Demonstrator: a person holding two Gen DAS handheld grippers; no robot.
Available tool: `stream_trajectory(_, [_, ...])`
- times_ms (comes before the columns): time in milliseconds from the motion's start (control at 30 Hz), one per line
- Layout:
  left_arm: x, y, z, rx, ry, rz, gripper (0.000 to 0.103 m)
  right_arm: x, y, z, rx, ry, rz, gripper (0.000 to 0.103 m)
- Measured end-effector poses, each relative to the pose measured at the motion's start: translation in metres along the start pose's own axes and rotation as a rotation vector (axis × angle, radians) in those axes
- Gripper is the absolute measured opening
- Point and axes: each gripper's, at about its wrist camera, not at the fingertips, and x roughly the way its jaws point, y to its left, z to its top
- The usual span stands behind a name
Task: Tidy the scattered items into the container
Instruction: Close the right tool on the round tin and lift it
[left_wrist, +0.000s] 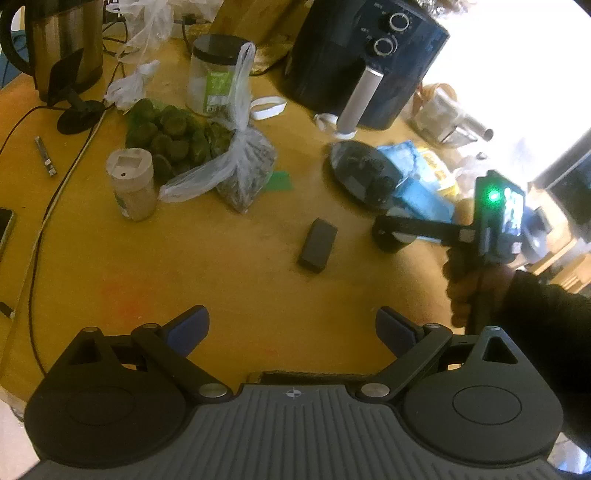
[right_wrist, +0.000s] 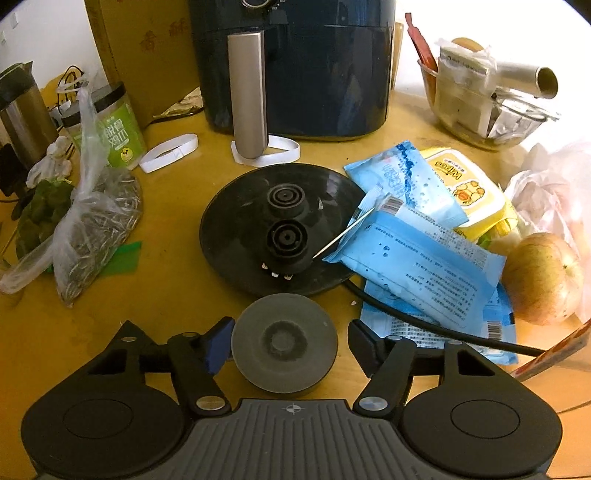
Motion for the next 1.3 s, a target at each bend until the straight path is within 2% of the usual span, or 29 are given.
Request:
stream_trajectory(200, [0.0, -0.003, 0.003, 0.008, -0.012, 0.011, 0.098, 0.0, 0.004, 0.0, -0.011, 0.009, -0.007, 0.061])
stream_trajectory(300, [0.005, -0.006, 0.005, 0.024, -0.001, 0.041, 0.098, -0.002, 0.003, 0.0, -0.026, 0.025, -0.004, 0.061])
stream_trajectory(667, [0.009, -0.019, 0.012, 0.085, 0.001, 0.053, 0.098, -0.034, -0.008, -0.003, -0.05, 0.028, 0.039, 0.061])
stream_trajectory(1300, [0.026, -0.04, 0.027, 0.17, 0.022, -0.028, 0.098, -0.106, -0.031, -0.031, -0.017, 0.025, 0.041, 0.061])
